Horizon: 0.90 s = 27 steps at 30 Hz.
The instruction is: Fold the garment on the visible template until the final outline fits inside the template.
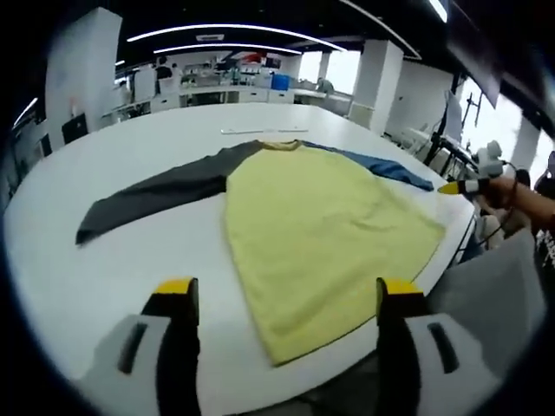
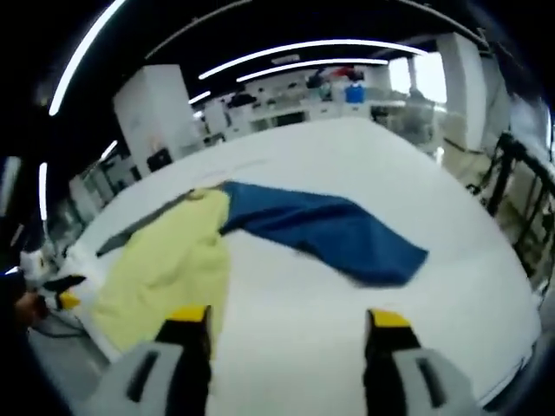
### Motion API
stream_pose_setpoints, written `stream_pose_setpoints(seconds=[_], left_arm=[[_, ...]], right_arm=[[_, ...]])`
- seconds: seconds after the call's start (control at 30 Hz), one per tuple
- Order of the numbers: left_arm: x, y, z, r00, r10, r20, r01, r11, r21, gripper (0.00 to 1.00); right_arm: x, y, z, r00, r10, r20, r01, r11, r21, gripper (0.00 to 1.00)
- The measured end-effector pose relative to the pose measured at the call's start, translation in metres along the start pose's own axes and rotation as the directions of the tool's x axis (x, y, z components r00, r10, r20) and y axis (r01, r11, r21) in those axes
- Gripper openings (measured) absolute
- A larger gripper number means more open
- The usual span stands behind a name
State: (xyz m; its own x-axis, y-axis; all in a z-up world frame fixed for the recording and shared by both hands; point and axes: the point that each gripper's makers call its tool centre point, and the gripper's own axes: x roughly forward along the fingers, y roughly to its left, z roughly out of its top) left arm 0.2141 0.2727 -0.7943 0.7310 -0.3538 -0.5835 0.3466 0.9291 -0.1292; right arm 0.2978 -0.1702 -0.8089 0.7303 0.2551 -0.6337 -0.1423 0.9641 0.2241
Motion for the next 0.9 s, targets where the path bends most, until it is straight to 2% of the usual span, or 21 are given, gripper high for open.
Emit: stream_pose_setpoints(seconds=[0.23,0.37,0.5,0.53,0.6,0.9], left_arm=[[0.001,-0.01,0.008,0.999,-0.04,0.024,0.04,0.999,0.016,0.95],[0.003,-0.012,0.011,0.999,-0.043,0.033,0.042,0.999,0.014,0.99],[0.001,-0.012,0.014,0.998,-0.042,0.041,0.041,0.999,0.021,0.99],[0.001,-0.012,0.015,0.998,-0.044,0.042,0.043,0.999,0.022,0.99],[0.001,-0.011,0.015,0.999,-0.037,0.04,0.036,0.999,0.024,0.99],[-0.003,-0.009,0.017,0.999,-0.021,0.047,0.019,0.999,0.034,0.99]], right_arm=[[0.003,-0.039,0.01,0.996,-0.087,0.021,0.086,0.995,0.047,0.69],[0.009,-0.06,0.018,0.99,-0.138,0.034,0.135,0.987,0.091,0.65],[0.015,-0.081,0.02,0.98,-0.198,0.011,0.196,0.975,0.105,0.6],[0.015,-0.079,0.02,0.976,-0.216,0.002,0.214,0.971,0.106,0.58],[0.019,-0.091,0.02,0.969,-0.245,-0.013,0.245,0.962,0.117,0.54],[0.033,-0.101,0.018,0.949,-0.309,-0.056,0.313,0.945,0.095,0.37]])
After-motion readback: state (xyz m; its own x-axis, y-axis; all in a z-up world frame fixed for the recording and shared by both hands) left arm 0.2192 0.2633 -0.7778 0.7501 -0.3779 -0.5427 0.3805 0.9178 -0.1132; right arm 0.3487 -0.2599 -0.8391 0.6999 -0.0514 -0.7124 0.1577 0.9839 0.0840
